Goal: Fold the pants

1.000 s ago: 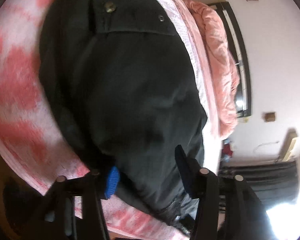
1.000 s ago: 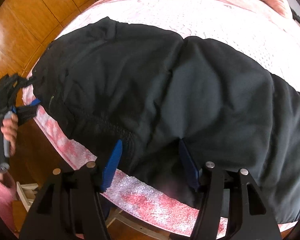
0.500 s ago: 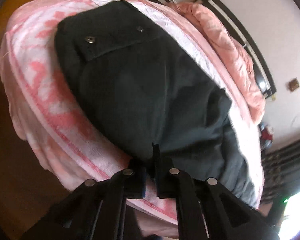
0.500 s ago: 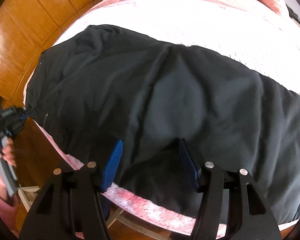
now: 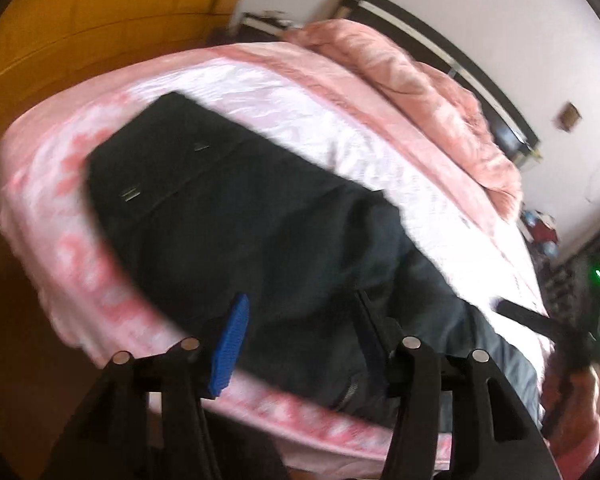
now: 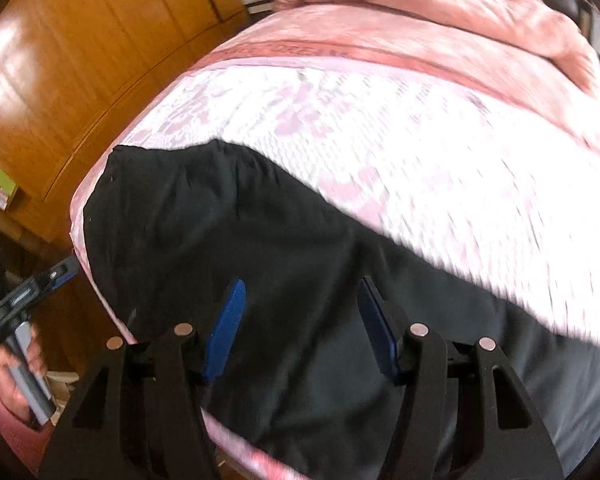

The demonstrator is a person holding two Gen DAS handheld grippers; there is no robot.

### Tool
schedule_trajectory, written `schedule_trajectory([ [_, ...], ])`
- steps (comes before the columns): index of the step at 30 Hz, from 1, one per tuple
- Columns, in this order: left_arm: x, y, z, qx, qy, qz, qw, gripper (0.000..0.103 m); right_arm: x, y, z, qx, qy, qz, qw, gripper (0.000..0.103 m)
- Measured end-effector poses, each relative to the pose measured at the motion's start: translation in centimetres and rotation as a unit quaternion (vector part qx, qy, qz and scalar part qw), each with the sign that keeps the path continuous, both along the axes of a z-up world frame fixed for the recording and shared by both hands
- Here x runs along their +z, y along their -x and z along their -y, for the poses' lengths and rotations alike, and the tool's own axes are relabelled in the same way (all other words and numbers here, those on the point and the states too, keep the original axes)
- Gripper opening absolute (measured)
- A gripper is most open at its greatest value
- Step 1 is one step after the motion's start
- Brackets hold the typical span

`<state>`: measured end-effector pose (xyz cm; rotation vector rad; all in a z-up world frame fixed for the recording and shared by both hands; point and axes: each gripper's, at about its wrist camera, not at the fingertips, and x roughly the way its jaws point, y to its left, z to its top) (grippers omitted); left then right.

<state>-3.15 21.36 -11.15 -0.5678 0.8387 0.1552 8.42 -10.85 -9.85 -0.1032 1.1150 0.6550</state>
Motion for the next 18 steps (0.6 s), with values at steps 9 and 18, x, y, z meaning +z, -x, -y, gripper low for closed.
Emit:
schedule_trajectory([
  [9,-4.5,-8.5,-2.9,-0.018,-0.001,-0.08,0.9966,0.061,-4.9,-6.4,-9.0,0.063,0.021,-0.043,0.997,0.059],
  [18,-5.5,-10.3,-4.9,-0.012,0.015,-0.08,0.9966,0.064,-7.8,-6.9,-13.6,0.104,0.083,-0.018,0.991,0.042],
])
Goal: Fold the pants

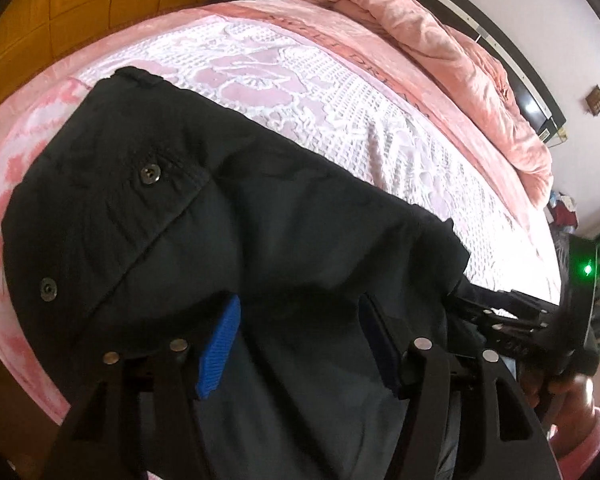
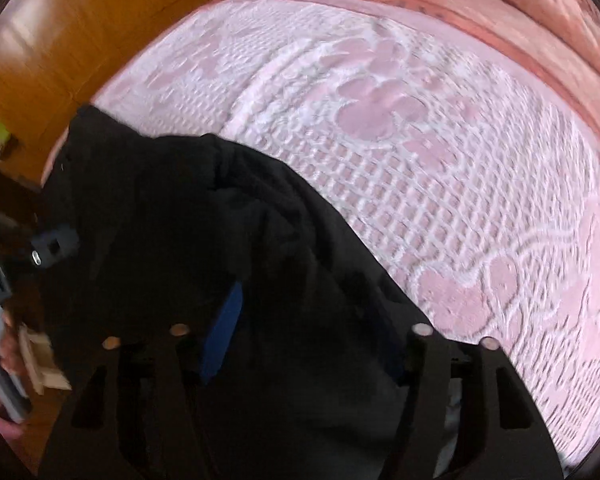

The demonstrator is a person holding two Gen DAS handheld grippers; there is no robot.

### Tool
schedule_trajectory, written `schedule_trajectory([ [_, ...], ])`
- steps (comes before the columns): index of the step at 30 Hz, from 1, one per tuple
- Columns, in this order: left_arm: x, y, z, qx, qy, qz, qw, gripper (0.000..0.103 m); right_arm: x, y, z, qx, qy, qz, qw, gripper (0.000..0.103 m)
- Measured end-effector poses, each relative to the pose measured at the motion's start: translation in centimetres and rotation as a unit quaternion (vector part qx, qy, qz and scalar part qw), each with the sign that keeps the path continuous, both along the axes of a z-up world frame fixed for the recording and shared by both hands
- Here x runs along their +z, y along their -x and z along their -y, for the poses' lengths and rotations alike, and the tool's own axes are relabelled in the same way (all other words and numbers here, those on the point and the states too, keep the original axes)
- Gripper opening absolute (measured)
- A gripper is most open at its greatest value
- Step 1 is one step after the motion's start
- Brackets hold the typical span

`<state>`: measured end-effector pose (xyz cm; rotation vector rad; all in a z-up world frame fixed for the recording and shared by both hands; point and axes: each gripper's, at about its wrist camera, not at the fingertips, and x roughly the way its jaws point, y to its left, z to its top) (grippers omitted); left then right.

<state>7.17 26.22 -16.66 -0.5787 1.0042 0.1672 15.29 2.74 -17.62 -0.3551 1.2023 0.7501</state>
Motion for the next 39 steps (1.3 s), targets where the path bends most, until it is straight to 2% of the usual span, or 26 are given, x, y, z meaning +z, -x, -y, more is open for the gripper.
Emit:
schedule_trajectory([
  [1,0.0,0.1,0.0,0.0,0.001,0.002,1.0,0.064,0.1,0.2,-0.1,0.005,0.007,0.008,1.0,0.035],
  [3,0.2,0.3,-0.2,0.002,0.0,0.008,1.0,0.065,0.8,-0.1,-0.3,0.016,0.003,0.016,1.0,0.013],
  [7,0.2,0.5,-0.4,0.018,-0.023,0.015,0.9994,0.071,3.2,-1.6,-0.3,-0.006,-0.048,0.035,0.998,0.01],
  [8,0.1,0.4,-0.4,0.02,-0.027,0.013,0.9993,0.071,3.2,-1.9,-0.5,-0.012,-0.054,0.041,0.998,0.01],
  [11,-0.3,0.1,-0.4,0.016,-0.03,0.007,0.9994,0.071,0.5,-2.1,-1.4,-0.016,-0.023,0.01,1.0,0.013],
  [13,0.1,0.1,0.0,0.01,-0.045,-0.002,0.9989,0.071,0.4,-1.5,-0.7,-0.027,-0.04,0.009,0.999,0.016],
  [14,0.4,0.3,0.2,0.009,-0.052,-0.005,0.9986,0.071,0.8,-1.2,-0.2,-0.032,-0.053,0.005,0.998,0.021],
  [15,0.9,0.5,0.6,0.011,-0.064,-0.007,0.9978,0.071,1.5,-0.6,0.9,-0.037,-0.071,0.003,0.997,0.03],
  [17,2.1,1.0,1.9,0.005,-0.088,0.007,0.9961,0.071,3.7,1.6,3.5,-0.043,-0.103,0.026,0.993,0.035],
  [19,4.1,1.3,5.2,-0.033,-0.123,0.037,0.9912,0.071,5.3,3.9,7.9,-0.069,-0.12,0.044,0.989,0.035],
  [22,5.2,1.3,9.4,-0.087,-0.12,0.067,0.9867,0.072,6.1,6.6,14.9,-0.126,-0.115,0.062,0.983,0.035],
  [25,3.9,1.0,13.4,-0.135,-0.097,0.064,0.984,0.072,6.0,8.8,22.1,-0.207,-0.085,0.076,0.972,0.037],
  [28,0.9,0.5,15.4,-0.154,-0.112,0.026,0.9813,0.072,3.9,9.8,28.1,-0.277,-0.064,0.056,0.957,0.037],
  [30,-1.9,0.0,15.6,-0.152,-0.114,-0.006,0.9817,0.074,0.5,9.5,30.6,-0.299,-0.019,0.026,0.954,0.034],
  [32,-2.0,0.0,15.9,-0.154,-0.127,-0.006,0.9798,0.074,-0.7,9.4,31.6,-0.301,-0.053,0.015,0.952,0.032],
  [34,-1.3,0.0,16.3,-0.149,-0.127,-0.011,0.9806,0.073,0.0,9.4,32.4,-0.305,-0.072,0.009,0.95,0.031],
  [36,-0.2,0.2,16.7,-0.146,-0.112,-0.008,0.983,0.073,1.8,10.0,33.0,-0.317,-0.088,0.019,0.944,0.036],
  [39,1.6,1.2,19.3,-0.173,-0.122,0.017,0.9772,0.074,4.3,12.6,36.1,-0.334,-0.109,0.026,0.936,0.042],
])
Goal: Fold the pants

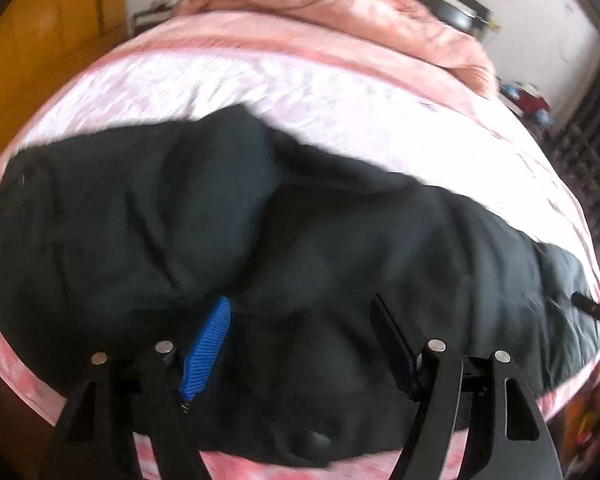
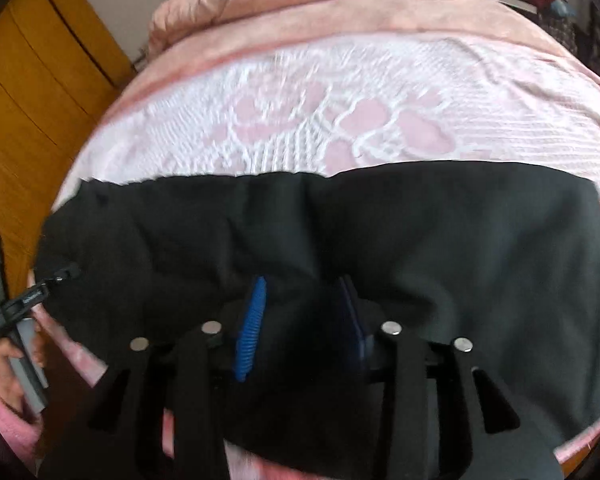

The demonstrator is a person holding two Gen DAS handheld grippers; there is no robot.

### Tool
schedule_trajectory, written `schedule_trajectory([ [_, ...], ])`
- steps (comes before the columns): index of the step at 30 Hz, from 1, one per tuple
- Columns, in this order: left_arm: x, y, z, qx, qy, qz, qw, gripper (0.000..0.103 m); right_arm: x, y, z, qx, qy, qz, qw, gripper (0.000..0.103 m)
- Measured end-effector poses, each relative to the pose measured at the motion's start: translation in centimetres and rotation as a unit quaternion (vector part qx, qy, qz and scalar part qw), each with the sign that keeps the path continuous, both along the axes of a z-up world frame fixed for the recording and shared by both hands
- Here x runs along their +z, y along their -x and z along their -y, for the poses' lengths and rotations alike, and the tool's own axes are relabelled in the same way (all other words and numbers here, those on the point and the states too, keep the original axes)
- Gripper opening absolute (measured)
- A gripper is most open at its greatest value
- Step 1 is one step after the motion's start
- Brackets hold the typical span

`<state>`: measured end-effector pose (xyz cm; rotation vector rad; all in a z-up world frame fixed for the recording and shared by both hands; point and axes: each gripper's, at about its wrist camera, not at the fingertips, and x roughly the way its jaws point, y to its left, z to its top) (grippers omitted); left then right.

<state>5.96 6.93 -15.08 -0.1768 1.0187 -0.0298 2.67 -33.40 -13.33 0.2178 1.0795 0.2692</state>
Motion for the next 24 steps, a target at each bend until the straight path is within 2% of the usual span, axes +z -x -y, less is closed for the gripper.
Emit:
schedule_trajectory([
  [3,1.0,0.8,3.8,-0.046,0.014,0.008,0.9988,0.076,1.5,3.7,5.0,-0.05,-0.02,0.003,0.999,0.043],
  [8,0.2,1.0,10.2,-0.109,0.029,-0.006,0.9936,0.077,0.3,8.1,11.8,-0.147,-0.02,-0.026,0.989,0.045],
  [11,-0.6,0.6,12.6,-0.121,0.044,-0.023,0.9915,0.077,-1.0,9.5,14.3,-0.18,-0.035,-0.046,0.982,0.045],
  [14,-1.4,0.8,14.3,-0.12,0.034,-0.028,0.9917,0.078,-2.2,10.3,16.3,-0.202,-0.061,-0.055,0.976,0.045],
  [20,-1.8,1.3,16.6,-0.125,0.03,-0.037,0.991,0.079,-4.3,8.9,18.6,-0.223,-0.128,-0.066,0.964,0.045],
  [22,-1.9,1.7,17.4,-0.133,0.02,-0.037,0.9902,0.08,-4.5,8.5,19.0,-0.228,-0.143,-0.064,0.961,0.036],
  [23,-2.0,1.7,17.5,-0.135,0.016,-0.037,0.9899,0.081,-4.3,8.5,19.1,-0.226,-0.143,-0.06,0.962,0.024],
  [24,-2.1,1.8,17.7,-0.136,0.013,-0.038,0.9899,0.081,-3.9,8.6,19.1,-0.22,-0.145,-0.052,0.963,0.017],
])
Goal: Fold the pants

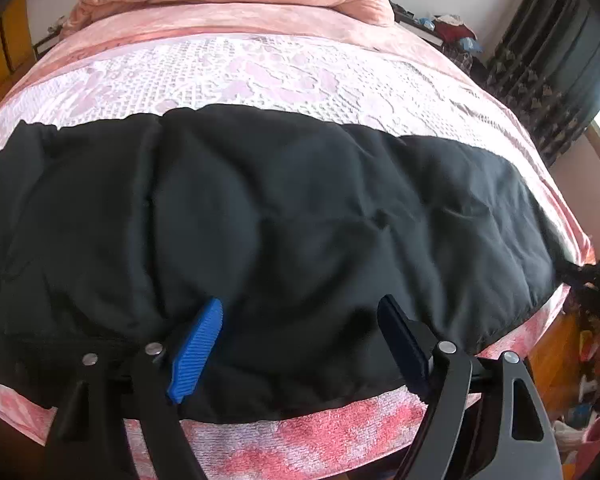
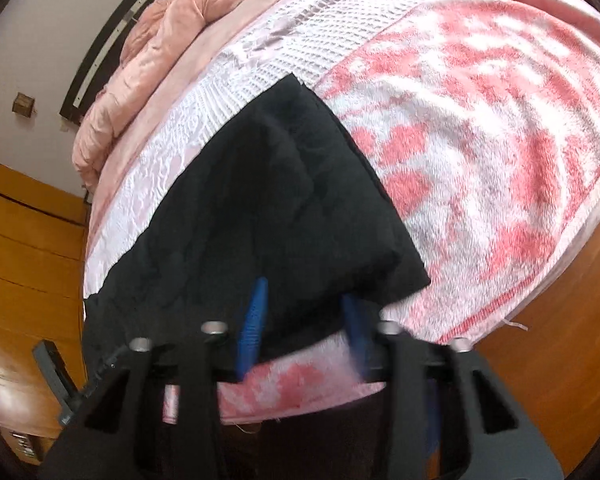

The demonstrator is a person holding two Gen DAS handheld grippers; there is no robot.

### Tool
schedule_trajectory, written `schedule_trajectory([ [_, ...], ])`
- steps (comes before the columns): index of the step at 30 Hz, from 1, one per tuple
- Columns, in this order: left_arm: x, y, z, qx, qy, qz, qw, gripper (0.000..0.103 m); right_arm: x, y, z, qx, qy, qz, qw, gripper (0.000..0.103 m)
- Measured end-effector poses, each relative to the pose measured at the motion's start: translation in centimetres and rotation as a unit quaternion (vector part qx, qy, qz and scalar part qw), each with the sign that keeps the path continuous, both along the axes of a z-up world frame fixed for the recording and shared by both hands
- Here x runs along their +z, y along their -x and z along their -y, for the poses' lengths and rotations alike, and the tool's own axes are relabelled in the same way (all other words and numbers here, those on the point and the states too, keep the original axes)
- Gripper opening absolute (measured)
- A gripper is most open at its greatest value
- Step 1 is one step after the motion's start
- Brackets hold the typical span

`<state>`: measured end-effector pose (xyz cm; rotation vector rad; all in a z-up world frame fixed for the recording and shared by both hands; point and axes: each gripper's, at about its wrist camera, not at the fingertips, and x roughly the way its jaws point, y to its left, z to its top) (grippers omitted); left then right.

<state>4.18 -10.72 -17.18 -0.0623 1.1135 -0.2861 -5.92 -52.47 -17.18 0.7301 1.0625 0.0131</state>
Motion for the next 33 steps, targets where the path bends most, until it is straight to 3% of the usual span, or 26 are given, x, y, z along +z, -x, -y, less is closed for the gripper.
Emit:
schedule_trajectory([
  [2,-0.1,0.0,0.1,0.0,-0.002,-0.001,1.0,0.081,1.2,0.8,-0.1,0.007,0.0,0.018,1.0,0.013],
  [7,-0.6,-0.2,0.9,-0.006,-0.009,-0.006,0.9999,0.085,-0.2,0.7,0.0,0.01,0.019,-0.023,1.0,0.013],
  [10,-0.4,-0.2,1.4,-0.013,-0.013,-0.006,0.9998,0.085,0.0,1.0,0.3,0.001,0.0,-0.004,1.0,0.025],
  [12,0.2,-0.1,1.3,-0.012,0.001,-0.007,0.9999,0.085,1.1,1.7,0.5,-0.002,0.022,0.009,1.0,0.05],
  [14,0.7,0.0,1.3,-0.014,0.007,-0.005,0.9999,0.085,1.6,2.3,0.7,-0.005,0.035,0.006,0.999,0.051],
  [19,1.2,0.5,1.5,-0.018,0.026,-0.012,0.9994,0.087,-0.3,3.4,1.2,-0.015,-0.036,-0.001,0.999,0.057],
  [25,0.6,0.6,2.0,-0.022,0.019,-0.02,0.9994,0.087,-2.3,2.2,2.1,-0.043,-0.098,0.008,0.994,0.057],
  [28,0.1,0.4,1.9,-0.019,0.016,-0.023,0.9994,0.088,-2.9,1.2,2.4,-0.053,-0.104,0.005,0.993,0.047],
  [29,0.0,0.2,1.9,-0.017,0.014,-0.024,0.9995,0.088,-3.0,1.0,2.6,-0.055,-0.114,0.009,0.992,0.041],
  [30,-0.1,0.2,1.9,-0.016,0.013,-0.025,0.9995,0.088,-3.0,0.8,2.7,-0.055,-0.124,0.016,0.991,0.028],
  [33,-0.1,0.1,1.8,-0.013,0.008,-0.023,0.9996,0.088,-2.0,0.4,2.7,-0.046,-0.133,0.042,0.989,0.014],
])
